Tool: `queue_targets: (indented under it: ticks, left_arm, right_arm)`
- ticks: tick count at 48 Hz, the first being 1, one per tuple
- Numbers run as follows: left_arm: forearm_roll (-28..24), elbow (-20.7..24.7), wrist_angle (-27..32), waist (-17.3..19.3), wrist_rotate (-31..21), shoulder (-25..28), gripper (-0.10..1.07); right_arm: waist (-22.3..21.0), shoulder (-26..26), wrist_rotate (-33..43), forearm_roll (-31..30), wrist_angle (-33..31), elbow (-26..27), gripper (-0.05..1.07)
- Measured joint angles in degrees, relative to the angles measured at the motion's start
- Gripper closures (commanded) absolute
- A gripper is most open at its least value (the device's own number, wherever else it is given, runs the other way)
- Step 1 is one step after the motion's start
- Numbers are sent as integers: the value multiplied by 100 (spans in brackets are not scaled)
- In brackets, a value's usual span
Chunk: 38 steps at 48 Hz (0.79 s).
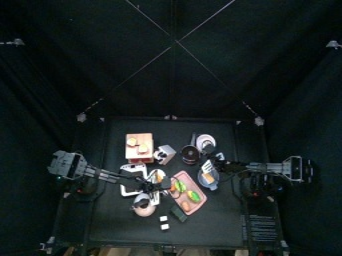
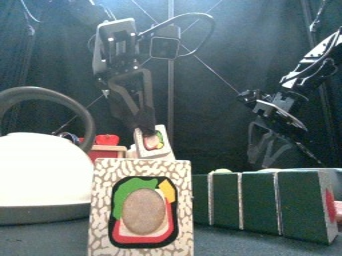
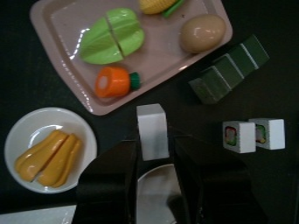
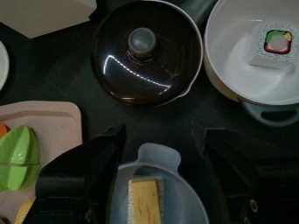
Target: Hand over white sushi piece
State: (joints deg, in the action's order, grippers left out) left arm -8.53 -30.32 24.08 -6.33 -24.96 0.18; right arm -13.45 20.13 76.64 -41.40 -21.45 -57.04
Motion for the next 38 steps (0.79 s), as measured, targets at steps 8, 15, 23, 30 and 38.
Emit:
queue_targets:
  ticks: [8,15,23,30,38]
  left_arm:
    - [-475,-167,-431,185,26,-290,37]
    - [-932,-404,-1011,378,26,-571,37]
    - [-1072,-756,-1846,694,26,-809,37]
    - [-1090,-1063,-2628,967,26,-1063,37]
    - [-1151,-1433,-3270,1134,35,-1178,37]
  right_arm:
    - [97,35,-9,-308,26,202,9]
    - [202,123,-9,-747,299,439,9]
    - [264,123,0,-1213,949,650,9]
    - [264,105,0,-1503,1688,738,9]
    - [272,18,0,-1591,2426,861,9]
